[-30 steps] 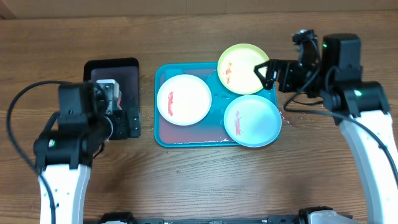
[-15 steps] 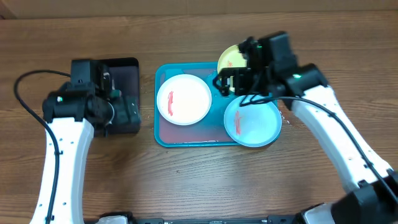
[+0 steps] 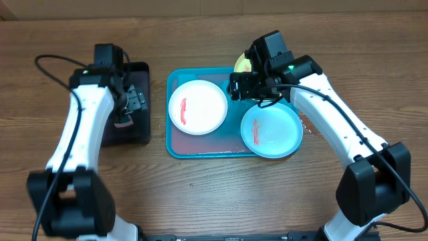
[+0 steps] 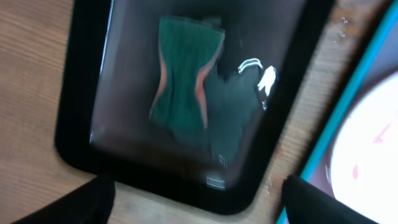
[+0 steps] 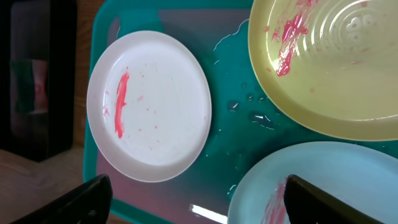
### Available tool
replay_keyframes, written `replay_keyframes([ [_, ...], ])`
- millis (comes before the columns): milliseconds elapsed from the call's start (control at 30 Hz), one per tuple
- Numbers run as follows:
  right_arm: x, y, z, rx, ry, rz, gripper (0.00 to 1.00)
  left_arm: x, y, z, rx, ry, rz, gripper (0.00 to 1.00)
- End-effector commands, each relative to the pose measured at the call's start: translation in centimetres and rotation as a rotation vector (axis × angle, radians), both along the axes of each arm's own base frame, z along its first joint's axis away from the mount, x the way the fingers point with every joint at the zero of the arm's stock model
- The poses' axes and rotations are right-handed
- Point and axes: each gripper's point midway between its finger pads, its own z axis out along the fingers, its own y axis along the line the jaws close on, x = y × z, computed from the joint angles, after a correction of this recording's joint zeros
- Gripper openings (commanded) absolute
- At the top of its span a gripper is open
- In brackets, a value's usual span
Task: Clean dirty plates on tray and stack at the side
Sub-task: 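Grasp the sponge with left gripper and white plate rim with right gripper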
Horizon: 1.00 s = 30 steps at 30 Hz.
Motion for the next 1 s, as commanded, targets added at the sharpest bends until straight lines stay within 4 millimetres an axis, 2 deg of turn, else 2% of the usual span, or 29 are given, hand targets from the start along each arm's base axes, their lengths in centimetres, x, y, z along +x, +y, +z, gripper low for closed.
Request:
replay_keyframes([
  [0, 0.4, 0.1, 1.3, 0.006, -0.038, -0.002, 0.84, 1.7, 1.5, -2.0, 0.062, 0.016, -0.028, 0.77],
  [33, 0.4, 0.1, 1.3, 0.005, -0.036, -0.002, 0.82, 2.5, 1.7, -3.3, 0.062, 0.015, -0.025, 0.68],
  [67, 0.3, 0.1, 1.3, 0.005, -0.035, -0.002, 0.81, 2.9, 1.8, -4.0, 0.063, 0.017, -0.023, 0.62],
  [133, 0.2, 0.0, 1.2, 0.002, -0.029, -0.002, 0.79, 3.3, 2.1, -5.5, 0.065, 0.032, -0.018, 0.44],
  [233, 0.1, 0.0, 1.1, 0.000, -0.024, -0.002, 0.79, 3.4, 2.8, -7.3, 0.083, 0.061, -0.009, 0.37],
  [333, 0.0, -0.1, 1.1, -0.002, -0.019, -0.002, 0.78, 3.3, 3.5, -8.1, 0.099, 0.078, 0.004, 0.36],
  [500, 0.0, -0.1, 1.1, -0.002, -0.019, -0.002, 0.78, 3.5, 3.9, -7.7, 0.106, 0.067, 0.009, 0.36],
  [633, 0.0, -0.1, 1.1, -0.002, -0.020, -0.002, 0.77, 3.4, 3.7, -7.8, 0.093, 0.073, 0.006, 0.19],
  [733, 0.0, -0.1, 1.0, -0.002, -0.019, -0.002, 0.74, 3.3, 3.5, -7.9, 0.082, 0.077, 0.003, 0.12],
  [767, 0.0, -0.1, 1.0, -0.003, -0.019, -0.002, 0.71, 3.4, 3.4, -7.9, 0.076, 0.075, 0.002, 0.04],
  [867, 0.0, -0.1, 0.6, -0.006, -0.009, -0.003, 0.65, 3.4, 3.2, -7.8, 0.077, 0.074, -0.003, 0.04],
  [967, 0.1, 0.0, -0.2, -0.011, 0.009, -0.006, 0.63, 3.4, 3.0, -6.6, 0.077, 0.065, -0.011, 0.04],
])
